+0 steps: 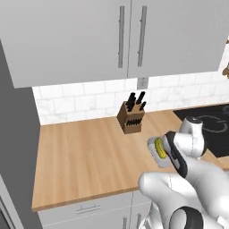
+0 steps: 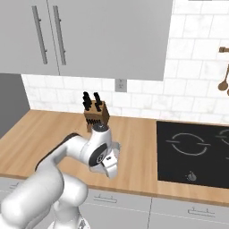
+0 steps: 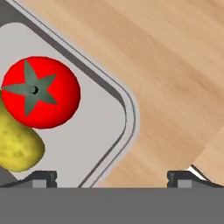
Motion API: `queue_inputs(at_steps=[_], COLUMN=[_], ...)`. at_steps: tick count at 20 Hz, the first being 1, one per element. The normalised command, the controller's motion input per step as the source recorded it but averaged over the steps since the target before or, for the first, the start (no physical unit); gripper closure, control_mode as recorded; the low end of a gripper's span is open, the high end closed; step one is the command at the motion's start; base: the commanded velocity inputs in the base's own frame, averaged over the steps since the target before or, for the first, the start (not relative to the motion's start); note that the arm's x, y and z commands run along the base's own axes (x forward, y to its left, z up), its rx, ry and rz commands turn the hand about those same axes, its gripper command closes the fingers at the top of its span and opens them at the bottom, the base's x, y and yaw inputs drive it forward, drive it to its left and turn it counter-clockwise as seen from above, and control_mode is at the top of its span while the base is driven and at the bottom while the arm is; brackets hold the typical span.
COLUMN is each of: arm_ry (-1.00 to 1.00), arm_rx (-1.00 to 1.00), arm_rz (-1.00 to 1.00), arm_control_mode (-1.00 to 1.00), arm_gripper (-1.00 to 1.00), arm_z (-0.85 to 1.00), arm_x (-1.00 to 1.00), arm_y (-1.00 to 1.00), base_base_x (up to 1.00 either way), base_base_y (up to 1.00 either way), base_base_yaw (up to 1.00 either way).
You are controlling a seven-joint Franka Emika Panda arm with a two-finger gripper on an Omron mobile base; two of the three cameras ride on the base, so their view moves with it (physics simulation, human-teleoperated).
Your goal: Take the meat container that has the steak and place it on the second highest rack of the freezer. Then take the vegetable container that has the tomato and cucumber and place it on the highest rack of the freezer.
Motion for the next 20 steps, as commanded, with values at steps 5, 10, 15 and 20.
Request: queue_inputs(at_steps=[5,10,15,20], arm_ry=[0.0,0.0,0.0,0.01], arm_rx=[0.02,0.0,0.0,0.0], arm_rz=[0.0,-0.01,-0.03,-0.02], arm_control_mode=[-1.0,-1.0,-1.0,-1.0], arm_gripper=[-1.0,-1.0,-1.0,-1.0], arm_z=[-0.06,-0.31,-0.34,-0.16], arm_x=[0.14,0.0,0.0,0.04], arm_y=[-0.01,0.0,0.0,0.0], base_base_x=[0.0,0.0,0.0,0.0], base_base_y=[0.0,0.0,0.0,0.0], base_base_yaw=[0.0,0.0,0.0,0.0])
